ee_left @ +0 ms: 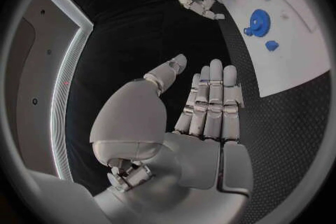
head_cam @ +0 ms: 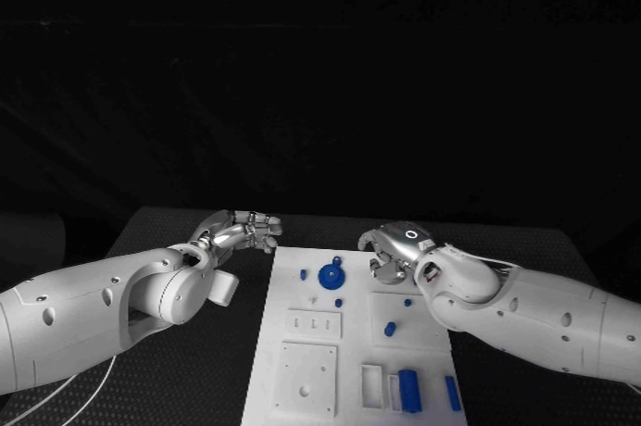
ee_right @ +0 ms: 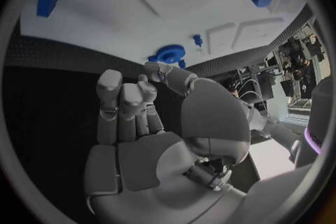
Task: Assemble the parts on the task board
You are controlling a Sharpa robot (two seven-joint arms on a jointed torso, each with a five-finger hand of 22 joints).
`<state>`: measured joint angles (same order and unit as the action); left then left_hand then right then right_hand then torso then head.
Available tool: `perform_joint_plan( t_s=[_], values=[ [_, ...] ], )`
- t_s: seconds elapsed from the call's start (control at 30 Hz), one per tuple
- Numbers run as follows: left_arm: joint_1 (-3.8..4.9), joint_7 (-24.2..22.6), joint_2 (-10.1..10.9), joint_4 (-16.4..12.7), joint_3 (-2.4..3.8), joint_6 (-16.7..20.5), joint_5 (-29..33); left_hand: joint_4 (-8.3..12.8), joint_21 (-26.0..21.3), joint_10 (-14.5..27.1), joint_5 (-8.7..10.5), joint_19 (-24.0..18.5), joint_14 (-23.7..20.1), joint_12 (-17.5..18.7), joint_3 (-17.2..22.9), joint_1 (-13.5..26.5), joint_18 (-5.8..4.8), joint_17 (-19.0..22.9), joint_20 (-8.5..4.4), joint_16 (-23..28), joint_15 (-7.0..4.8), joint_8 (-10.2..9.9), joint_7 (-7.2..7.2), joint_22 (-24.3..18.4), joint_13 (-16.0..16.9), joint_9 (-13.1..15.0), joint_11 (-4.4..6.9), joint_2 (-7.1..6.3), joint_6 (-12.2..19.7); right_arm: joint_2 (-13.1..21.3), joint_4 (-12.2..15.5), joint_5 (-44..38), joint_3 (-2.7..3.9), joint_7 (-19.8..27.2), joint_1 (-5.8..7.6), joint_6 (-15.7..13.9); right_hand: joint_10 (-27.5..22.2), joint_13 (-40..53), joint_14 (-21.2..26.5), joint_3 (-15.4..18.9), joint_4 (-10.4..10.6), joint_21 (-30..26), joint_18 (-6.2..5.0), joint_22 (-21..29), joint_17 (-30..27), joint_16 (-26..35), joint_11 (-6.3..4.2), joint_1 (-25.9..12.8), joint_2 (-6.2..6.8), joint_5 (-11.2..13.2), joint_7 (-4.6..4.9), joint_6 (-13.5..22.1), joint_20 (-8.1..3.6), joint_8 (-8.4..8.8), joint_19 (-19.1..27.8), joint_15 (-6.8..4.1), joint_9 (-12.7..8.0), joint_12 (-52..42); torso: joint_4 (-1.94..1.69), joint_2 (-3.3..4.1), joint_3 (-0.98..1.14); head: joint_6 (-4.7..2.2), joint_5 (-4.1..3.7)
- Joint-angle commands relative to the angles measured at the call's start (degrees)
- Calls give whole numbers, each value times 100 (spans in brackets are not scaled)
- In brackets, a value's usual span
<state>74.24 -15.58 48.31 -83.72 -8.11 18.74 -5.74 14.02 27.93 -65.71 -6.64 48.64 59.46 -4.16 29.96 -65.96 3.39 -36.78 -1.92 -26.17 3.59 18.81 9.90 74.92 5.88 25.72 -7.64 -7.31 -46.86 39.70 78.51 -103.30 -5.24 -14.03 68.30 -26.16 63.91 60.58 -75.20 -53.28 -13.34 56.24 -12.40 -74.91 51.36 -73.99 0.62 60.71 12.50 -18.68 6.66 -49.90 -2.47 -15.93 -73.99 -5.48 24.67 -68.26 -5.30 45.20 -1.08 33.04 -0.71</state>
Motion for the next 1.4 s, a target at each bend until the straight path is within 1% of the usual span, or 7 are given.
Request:
perform_joint_plan(
  t_s=[0.03, 0.17, 0.4, 0.8, 1.0, 1.23, 1.4],
  values=[
    [4, -68, -14, 30, 5, -50, -19, 4, 34, -3, -2, -46, 15, 17, 30, 56, 61, -9, 4, 25, 26, -27, 16, 112, -6, 10, -21, 16, 12, 239, 136, 1087, 27, 762, 86, -278, -2, 2, -2, 143, 104, 17, -260, -70, 6, 37, 57, -23, 160, 310, 101, -134, -27, -43, -44, 43, 7, 13, 32, -12, 1, -26, -16],
    [4, -68, -35, 82, 5, -94, -19, 2, 39, -38, 0, -49, 17, -1, 31, 62, 61, -19, 5, 32, 27, -20, 18, 112, 3, 15, -15, 19, -2, 540, 158, 1793, 43, 1195, 160, -56, -20, 9, -5, 418, 223, 12, -260, -70, 16, 44, 93, -96, 301, 720, 139, -171, -37, -66, -46, 78, 9, 3, 78, -28, 18, -30, -13],
    [3, -70, -80, 165, 5, -148, -19, -2, 53, -219, 7, -64, 18, -80, 29, 80, 62, -48, 10, 59, 33, -9, 29, 112, 49, 27, 29, 34, -31, 890, -204, 2786, 41, 1965, 170, 324, -129, 26, 35, 1145, 169, -21, -260, -83, 37, 76, 106, -186, 313, 1467, 152, -128, -64, -56, 52, 88, 0, -1, 152, -60, 65, -56, -45],
    [1, -100, -129, 176, 4, -175, -19, 12, 60, -143, 8, -76, 15, -19, 30, 84, 65, -69, 15, 82, 37, -16, 23, 108, 30, 29, 9, 32, -25, 1013, -666, 3000, 25, 2328, 36, 591, -267, 36, 117, 1803, 75, -63, -260, -100, 78, 120, 122, -158, 273, 1371, 171, -53, -86, -26, 198, 99, -17, -5, 275, -82, 156, -58, -126],
    [0, -102, -144, 189, 4, -191, -19, 16, 61, -123, 8, -79, 15, -5, 30, 84, 65, -74, 15, 87, 37, -19, 22, 108, 25, 29, 4, 30, -20, 903, -969, 3002, 18, 2434, -172, 620, -338, 37, 164, 1965, 18, -80, -260, -107, 91, 143, 132, -132, 278, 1290, 181, 4, -77, 2, 272, 108, -30, 2, 280, -75, 191, -47, -141],
    [-8, -104, -144, 209, 3, -198, -19, 19, 62, -109, 7, -81, 14, 4, 31, 84, 65, -78, 16, 92, 38, -23, 22, 107, 21, 29, 0, 30, -15, 756, -1267, 3003, 18, 2491, -337, 623, -394, 41, 202, 2030, -37, -90, -260, -109, 102, 161, 134, -54, 255, 1257, 182, 53, -70, 25, 320, 110, -41, 1, 272, -84, 162, 3, -152],
    [-12, -102, -141, 210, 3, -204, -19, 21, 63, -101, 7, -82, 14, 9, 32, 83, 66, -80, 16, 95, 38, -25, 23, 107, 19, 28, -2, 29, -12, 672, -1345, 3007, 18, 2498, -387, 565, -403, 42, 206, 2034, -40, -90, -260, -108, 107, 161, 135, -28, 223, 1258, 184, 59, -68, 27, 325, 111, -42, -3, 266, -84, 162, 18, -155]
  ],
)
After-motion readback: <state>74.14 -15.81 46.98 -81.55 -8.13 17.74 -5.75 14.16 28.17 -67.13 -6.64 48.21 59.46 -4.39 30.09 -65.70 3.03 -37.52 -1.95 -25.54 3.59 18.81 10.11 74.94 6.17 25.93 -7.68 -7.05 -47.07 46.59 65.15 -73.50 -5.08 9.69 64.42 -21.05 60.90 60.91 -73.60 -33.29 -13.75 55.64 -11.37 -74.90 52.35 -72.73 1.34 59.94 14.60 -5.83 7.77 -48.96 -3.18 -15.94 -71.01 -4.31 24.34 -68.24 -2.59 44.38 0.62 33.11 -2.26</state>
